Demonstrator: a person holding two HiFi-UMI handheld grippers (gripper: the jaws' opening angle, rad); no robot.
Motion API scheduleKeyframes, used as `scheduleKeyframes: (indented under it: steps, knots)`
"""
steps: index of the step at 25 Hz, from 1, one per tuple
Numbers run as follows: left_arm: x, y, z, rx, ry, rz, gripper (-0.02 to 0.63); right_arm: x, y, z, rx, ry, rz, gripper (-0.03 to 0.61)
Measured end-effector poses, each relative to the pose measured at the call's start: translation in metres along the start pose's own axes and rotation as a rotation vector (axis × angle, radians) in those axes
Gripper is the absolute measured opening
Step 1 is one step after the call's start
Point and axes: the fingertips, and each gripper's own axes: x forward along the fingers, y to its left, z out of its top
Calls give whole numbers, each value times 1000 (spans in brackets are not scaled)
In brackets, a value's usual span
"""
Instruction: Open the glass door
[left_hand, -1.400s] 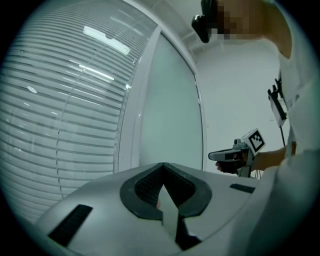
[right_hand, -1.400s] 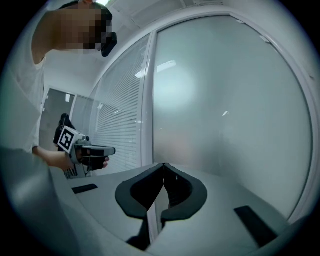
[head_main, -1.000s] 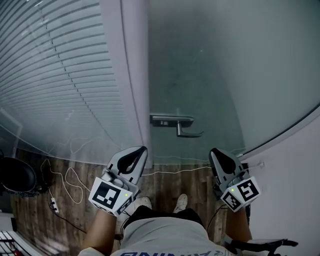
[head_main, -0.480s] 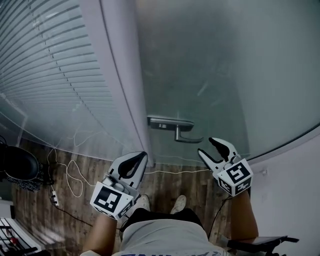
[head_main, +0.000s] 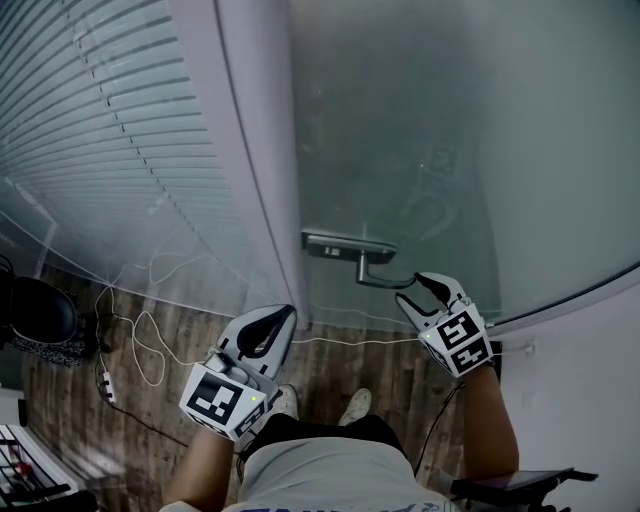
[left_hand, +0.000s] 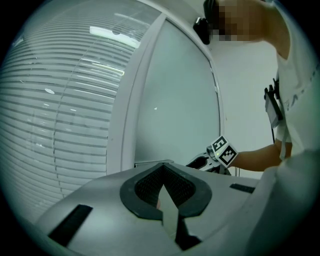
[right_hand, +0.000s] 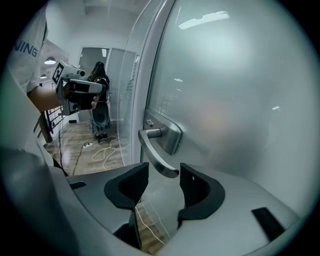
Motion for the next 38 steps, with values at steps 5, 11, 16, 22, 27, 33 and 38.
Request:
scheduleKeyframes:
  steps: [5,11,16,22,27,33,38]
  knots:
    - [4,2,-1,-17,-7,-7,-2,4,-4,-2,9,-8,-27,153]
    - [7,3,-2,-16,-14,-8,-2,17,1,-11,11,17,-31,153]
    - [7,-3,-8,-10,-21,-13,-2,27,-1,-21,17,5,-55,153]
    - [-4,-12,-4,-30,-51,-8,-2,29,-2,-17,27,-19,-74,153]
    - [14,7,-1,-43,-43,6,-2,60,-31,-5,62,-43,-102,153]
    - [19,1,6,-38,-55,28,-2,69,-60,-1,58,-49,-111,153]
    - [22,12,5,-41,-73,44,-2,97,-79,0,42,-37,-114,150]
